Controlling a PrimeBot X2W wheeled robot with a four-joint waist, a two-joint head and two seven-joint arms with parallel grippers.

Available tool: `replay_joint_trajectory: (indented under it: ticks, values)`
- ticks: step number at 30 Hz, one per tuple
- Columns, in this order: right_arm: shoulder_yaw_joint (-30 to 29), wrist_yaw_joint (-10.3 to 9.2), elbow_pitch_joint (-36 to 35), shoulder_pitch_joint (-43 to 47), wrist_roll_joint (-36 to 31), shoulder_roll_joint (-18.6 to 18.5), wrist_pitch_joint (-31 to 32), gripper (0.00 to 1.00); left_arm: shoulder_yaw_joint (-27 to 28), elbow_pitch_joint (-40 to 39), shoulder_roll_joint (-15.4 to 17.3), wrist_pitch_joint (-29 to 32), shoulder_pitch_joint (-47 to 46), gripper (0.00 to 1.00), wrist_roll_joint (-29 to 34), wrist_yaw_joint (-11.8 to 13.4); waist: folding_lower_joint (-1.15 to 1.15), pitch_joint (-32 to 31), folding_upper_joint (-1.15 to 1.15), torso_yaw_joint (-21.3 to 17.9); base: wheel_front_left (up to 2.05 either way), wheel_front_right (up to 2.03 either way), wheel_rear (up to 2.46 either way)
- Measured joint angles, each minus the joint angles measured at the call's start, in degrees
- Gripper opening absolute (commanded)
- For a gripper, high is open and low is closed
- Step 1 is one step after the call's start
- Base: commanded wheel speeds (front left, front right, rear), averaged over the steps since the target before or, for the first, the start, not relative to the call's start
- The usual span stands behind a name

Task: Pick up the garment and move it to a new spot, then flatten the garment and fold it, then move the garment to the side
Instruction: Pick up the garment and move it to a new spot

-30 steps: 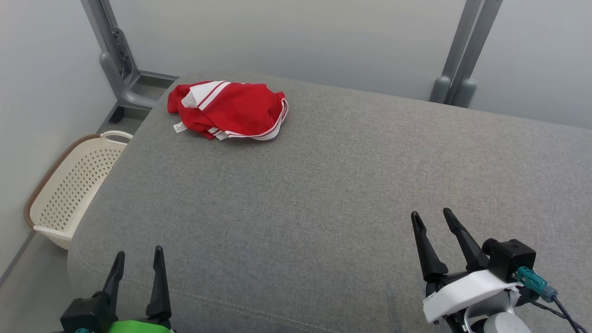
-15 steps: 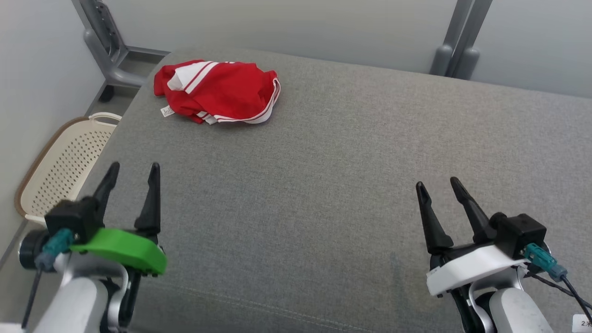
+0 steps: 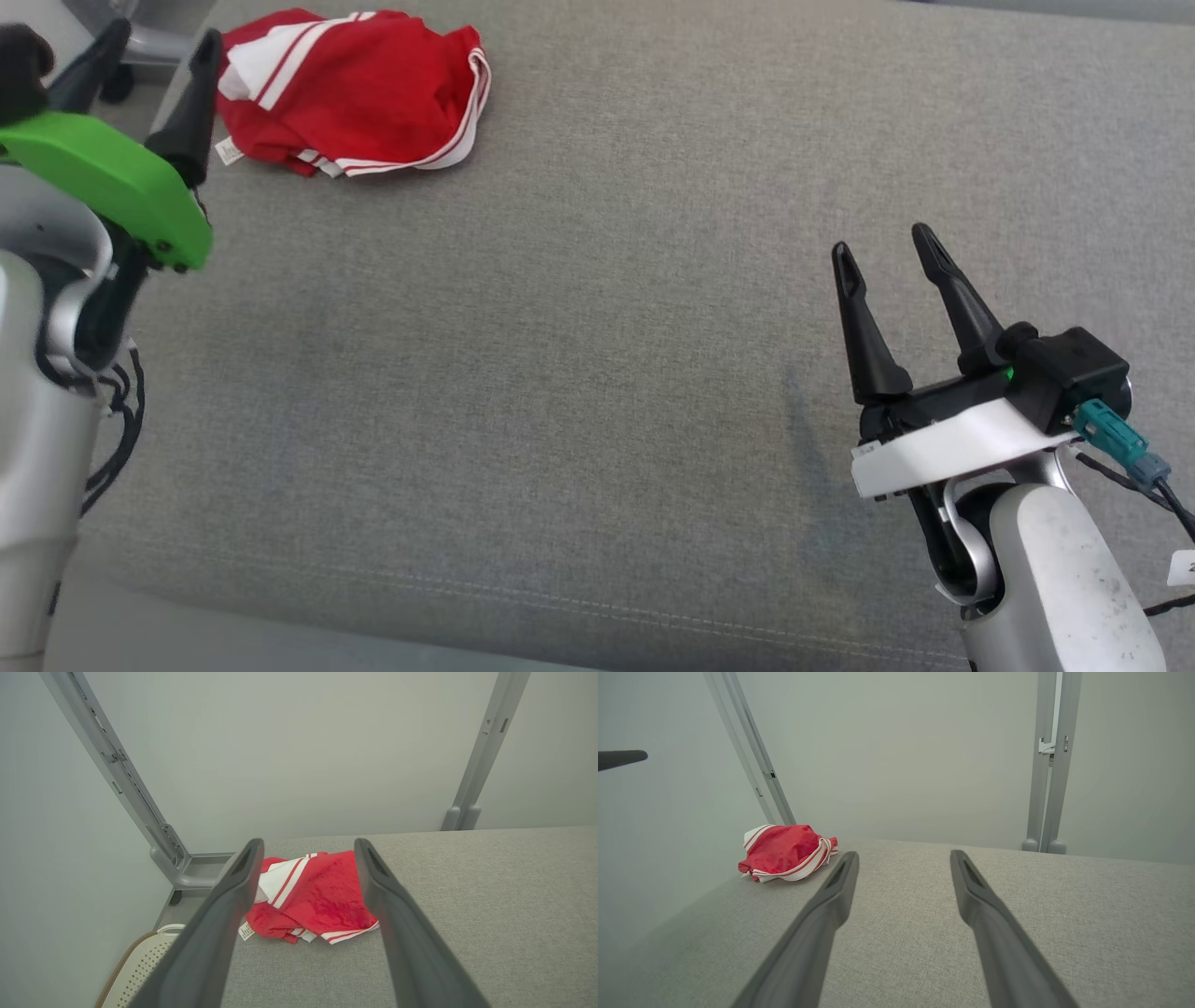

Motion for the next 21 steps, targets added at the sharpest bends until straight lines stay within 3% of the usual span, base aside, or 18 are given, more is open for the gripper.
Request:
replay_joint_trajectory:
  ticks: [10,21]
  values:
    - [0.9,0.0,-1.14,-3.98,-0.2,-0.01,-1.33,1.0,1.47,9.6,3.01,8.73,-10.83,1.0,-4.12,-1.59,0.01,9.2,0.0,-5.58,0.0,0.0,0.0]
    - [1.37,0.0,-1.05,-5.31,-0.1,-0.03,-3.3,1.0,2.9,15.28,3.67,9.99,-13.15,1.0,-7.13,-2.42,0.01,17.41,0.0,-11.87,0.0,0.0,0.0]
